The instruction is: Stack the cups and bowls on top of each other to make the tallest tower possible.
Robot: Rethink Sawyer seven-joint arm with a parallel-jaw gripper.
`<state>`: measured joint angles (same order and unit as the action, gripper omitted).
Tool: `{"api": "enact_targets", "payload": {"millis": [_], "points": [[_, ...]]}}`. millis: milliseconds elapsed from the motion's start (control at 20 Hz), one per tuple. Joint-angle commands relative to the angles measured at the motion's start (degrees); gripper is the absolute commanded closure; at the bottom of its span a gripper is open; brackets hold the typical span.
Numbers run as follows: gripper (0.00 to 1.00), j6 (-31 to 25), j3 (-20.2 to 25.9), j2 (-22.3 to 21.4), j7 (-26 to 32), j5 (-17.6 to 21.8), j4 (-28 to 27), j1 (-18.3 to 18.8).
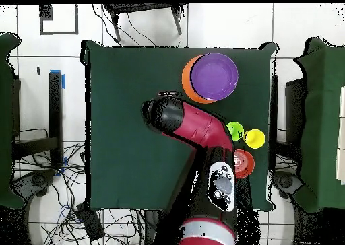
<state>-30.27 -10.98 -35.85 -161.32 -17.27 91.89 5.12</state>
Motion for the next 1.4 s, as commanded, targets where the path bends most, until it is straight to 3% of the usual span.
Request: {"api": "enact_targets", "payload": {"millis": [50, 450, 900, 1400], "points": [[1.00, -17.6, -2.1, -2.9, -0.8, 4.5, -14.1, -0.3], [1.00, -17.9, -1.2, 4.2, 4.2, 7.3, -25.1, 4.9], [1.00, -27.3, -2.9, 16.2, 4.3, 10.2, -48.7, 8.4], [1.00, -27.7, -2.7, 21.4, 1.9, 7.7, -54.2, 8.1]]}}
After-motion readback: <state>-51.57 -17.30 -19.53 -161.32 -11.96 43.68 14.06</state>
